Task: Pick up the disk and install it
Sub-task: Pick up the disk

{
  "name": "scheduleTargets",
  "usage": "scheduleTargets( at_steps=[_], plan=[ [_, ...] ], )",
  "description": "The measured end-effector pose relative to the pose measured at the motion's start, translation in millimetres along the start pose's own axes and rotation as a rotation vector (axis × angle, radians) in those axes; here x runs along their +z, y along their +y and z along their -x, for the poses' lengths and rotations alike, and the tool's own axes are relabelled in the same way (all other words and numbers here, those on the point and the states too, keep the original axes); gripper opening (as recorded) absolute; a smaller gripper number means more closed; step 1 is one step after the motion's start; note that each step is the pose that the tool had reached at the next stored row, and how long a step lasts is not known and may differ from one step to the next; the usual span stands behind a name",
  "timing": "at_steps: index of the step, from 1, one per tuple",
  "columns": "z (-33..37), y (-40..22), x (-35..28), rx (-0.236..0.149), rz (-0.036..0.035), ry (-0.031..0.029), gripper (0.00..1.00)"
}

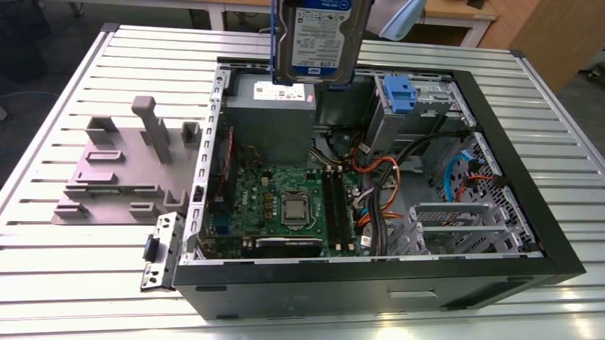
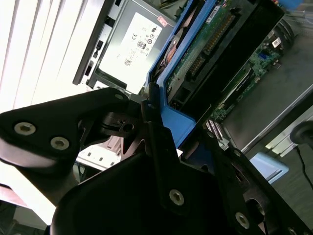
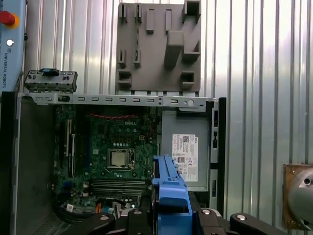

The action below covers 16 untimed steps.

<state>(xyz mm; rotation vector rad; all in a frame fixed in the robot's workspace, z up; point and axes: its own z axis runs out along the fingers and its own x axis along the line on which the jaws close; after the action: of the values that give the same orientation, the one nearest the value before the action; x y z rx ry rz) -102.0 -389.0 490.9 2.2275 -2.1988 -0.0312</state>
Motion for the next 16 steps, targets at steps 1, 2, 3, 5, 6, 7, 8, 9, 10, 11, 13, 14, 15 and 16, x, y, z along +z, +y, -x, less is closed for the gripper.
scheduleTargets(
  at_steps=[1,2,3,5,6,7,8,9,10,11,13,14,15,16],
  plan=[
    [0.0,-1.4,0.0,0.0,0.0,0.0002,0.37],
    [0.0,-2.6,0.0,0.0,0.0,0.0005,0.37],
    [-0.1,-3.8,0.0,0.0,0.0,0.0007,0.37],
    [-0.1,-5.2,0.0,0.0,0.0,0.0009,0.37],
    [-0.1,-5.6,0.0,0.0,0.0,0.0009,0.37],
    [-0.1,-5.8,0.0,0.0,0.0,0.0008,0.37],
    [-0.1,-6.0,0.0,0.0,0.0,0.001,0.37],
    [-0.1,-6.0,0.0,0.0,0.0,0.0011,0.37],
    [-0.1,-6.0,0.0,0.0,0.0,0.001,0.37],
    [-0.1,-6.0,0.0,0.0,0.0,0.0011,0.37],
    [-0.1,-6.2,0.0,0.0,-0.0001,0.0011,0.37],
    [-0.3,-6.2,0.0,0.0,0.0,0.0012,0.37],
    [-0.5,-6.2,0.0,0.0,0.0,0.0012,0.37],
    [-1.0,-6.2,0.0,0.0,0.0001,0.0013,0.37]
  ],
)
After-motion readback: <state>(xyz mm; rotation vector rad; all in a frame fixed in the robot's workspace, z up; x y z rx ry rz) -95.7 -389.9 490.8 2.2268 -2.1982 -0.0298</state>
